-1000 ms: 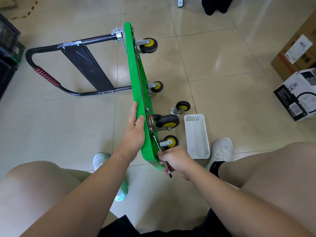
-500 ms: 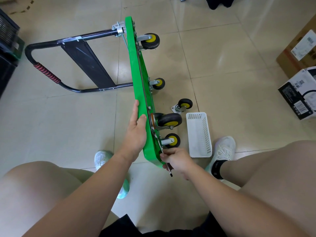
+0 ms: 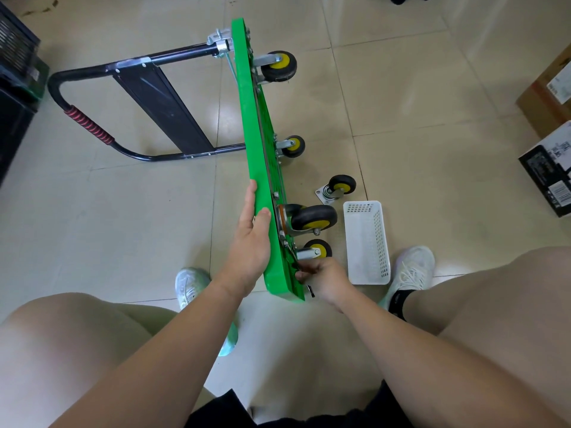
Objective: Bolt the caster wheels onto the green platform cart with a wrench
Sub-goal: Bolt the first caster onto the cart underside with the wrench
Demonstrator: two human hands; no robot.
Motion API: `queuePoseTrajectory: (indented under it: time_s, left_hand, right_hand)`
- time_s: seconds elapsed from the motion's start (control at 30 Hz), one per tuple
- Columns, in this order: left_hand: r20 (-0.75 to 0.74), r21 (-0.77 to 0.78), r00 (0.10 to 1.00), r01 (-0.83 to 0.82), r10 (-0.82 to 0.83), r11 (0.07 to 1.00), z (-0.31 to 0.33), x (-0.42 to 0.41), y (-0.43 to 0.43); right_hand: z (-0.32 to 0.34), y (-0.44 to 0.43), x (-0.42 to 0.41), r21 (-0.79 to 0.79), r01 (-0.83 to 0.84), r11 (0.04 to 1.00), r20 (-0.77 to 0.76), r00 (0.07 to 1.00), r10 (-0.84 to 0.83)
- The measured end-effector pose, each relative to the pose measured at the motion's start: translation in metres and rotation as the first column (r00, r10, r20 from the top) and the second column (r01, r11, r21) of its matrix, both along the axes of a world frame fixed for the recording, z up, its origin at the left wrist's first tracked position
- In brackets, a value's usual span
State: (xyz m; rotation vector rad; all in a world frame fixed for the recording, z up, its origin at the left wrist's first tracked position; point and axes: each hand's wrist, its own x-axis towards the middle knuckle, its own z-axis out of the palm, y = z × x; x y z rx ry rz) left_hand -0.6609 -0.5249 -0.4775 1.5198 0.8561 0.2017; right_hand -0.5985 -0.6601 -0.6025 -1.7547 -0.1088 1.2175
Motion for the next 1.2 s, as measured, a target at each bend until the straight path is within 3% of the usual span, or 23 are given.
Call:
queuePoseTrajectory:
  time_s: [0.63,1.2]
  left_hand:
    - [0.017,-0.003,0.999,-0.045,0.045,0.999,-0.007,0.002,-0.001]
    - [0.029,-0.019,0.999,-0.037,0.038,0.999,-0.008,0.002,-0.001]
  right_hand:
    - [0.056,-0.031,-0.027,0.099,0.093,0.991,-0.029,0.995,-0.091]
    - [0.051,-0.022,-0.033,0.119,0.208,0.971,-0.147,0.971,-0.19]
